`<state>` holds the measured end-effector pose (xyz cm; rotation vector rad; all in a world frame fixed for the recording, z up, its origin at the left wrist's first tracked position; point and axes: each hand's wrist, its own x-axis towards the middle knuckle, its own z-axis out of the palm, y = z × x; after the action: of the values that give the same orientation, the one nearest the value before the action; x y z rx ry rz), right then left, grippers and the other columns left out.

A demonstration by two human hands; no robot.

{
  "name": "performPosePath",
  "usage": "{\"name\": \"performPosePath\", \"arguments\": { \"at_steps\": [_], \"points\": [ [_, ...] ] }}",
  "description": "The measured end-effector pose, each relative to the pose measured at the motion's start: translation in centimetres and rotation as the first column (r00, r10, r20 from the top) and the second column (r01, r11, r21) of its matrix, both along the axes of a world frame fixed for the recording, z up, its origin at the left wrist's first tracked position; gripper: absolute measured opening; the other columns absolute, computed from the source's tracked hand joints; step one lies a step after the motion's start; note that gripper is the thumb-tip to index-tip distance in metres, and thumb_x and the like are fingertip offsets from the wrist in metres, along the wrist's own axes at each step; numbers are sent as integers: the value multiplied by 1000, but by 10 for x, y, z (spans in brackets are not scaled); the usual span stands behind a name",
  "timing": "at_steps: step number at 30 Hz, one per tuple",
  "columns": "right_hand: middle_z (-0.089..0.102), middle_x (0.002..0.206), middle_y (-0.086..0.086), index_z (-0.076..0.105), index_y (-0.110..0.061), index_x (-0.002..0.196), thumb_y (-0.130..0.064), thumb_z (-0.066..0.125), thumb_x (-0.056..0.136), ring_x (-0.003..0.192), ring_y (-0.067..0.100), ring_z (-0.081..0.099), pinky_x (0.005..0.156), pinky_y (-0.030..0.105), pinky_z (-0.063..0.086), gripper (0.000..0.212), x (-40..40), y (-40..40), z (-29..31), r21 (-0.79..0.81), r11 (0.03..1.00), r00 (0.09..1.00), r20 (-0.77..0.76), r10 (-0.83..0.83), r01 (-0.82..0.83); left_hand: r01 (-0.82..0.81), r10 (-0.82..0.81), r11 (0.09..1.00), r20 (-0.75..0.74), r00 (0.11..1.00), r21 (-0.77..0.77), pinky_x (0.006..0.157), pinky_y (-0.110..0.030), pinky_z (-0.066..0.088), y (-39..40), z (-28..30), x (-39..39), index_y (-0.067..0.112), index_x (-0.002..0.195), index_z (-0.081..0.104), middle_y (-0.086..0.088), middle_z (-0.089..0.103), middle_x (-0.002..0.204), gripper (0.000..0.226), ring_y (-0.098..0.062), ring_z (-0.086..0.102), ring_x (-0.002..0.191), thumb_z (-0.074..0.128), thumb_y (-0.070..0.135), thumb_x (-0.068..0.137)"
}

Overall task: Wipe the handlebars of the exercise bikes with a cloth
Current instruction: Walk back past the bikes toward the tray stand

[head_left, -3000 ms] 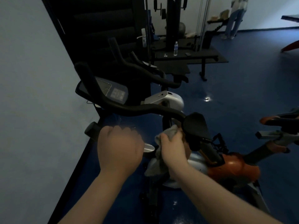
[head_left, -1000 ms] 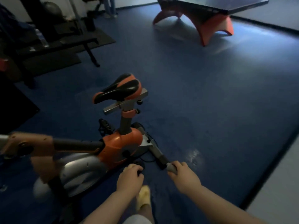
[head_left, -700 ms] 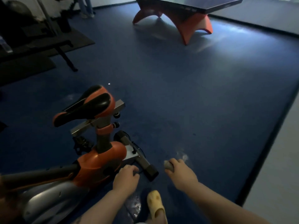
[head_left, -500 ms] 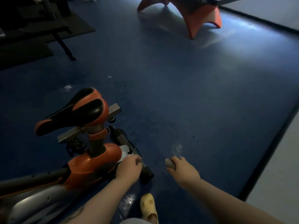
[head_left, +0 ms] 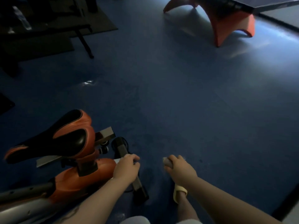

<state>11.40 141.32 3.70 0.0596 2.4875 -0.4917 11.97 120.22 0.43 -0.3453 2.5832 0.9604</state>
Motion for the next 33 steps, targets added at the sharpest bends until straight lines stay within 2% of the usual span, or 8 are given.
{"name": "performPosePath", "arguments": {
  "at_steps": [4, 9, 16, 26, 33],
  "points": [
    [45, 112, 3, 44, -23, 118, -46, 39, 96, 89, 25, 57, 71, 38, 51, 32, -72, 29, 5, -3, 996, 995, -15, 95, -95, -65, 65, 998, -10, 998, 1, 89, -30, 45, 43, 0, -54, 30, 110, 63, 7, 56, 122, 25, -15, 56, 109, 50, 25, 90],
    [44, 115, 2, 43, -26, 119, -47, 42, 94, 94, 26, 57, 69, 37, 51, 33, -154, 79, 17, 70, 968, 970, -21, 243, -241, -163, 161, 986, 41, 986, 46, 98, -36, 46, 101, 8, -116, 26, 116, 61, 3, 54, 130, 27, -18, 55, 115, 49, 25, 92],
    [44, 118, 3, 43, -24, 122, -42, 41, 96, 97, 27, 58, 66, 35, 47, 31, -249, 110, 30, 97, 928, 931, -30, 365, -360, -276, 275, 960, 32, 961, 51, 101, -37, 44, 139, 18, -176, 25, 118, 60, 3, 52, 131, 29, -17, 52, 117, 48, 25, 92],
    [49, 122, 3, 43, -25, 123, -44, 41, 96, 103, 26, 58, 77, 38, 49, 34, -364, 44, 19, 61, 850, 851, -9, 525, -523, -483, 480, 875, 79, 874, 33, 93, -32, 47, 95, 4, -250, 26, 119, 59, 3, 53, 130, 28, -17, 56, 111, 48, 26, 93],
    [56, 120, 2, 42, -20, 120, -48, 44, 93, 103, 24, 59, 79, 36, 49, 39, -462, -45, 12, 59, 799, 801, 30, 598, -599, -595, 591, 801, 64, 804, 74, 92, -29, 48, 16, -5, -336, 25, 118, 58, 3, 52, 128, 27, -13, 56, 108, 46, 26, 95]
  ]
}}
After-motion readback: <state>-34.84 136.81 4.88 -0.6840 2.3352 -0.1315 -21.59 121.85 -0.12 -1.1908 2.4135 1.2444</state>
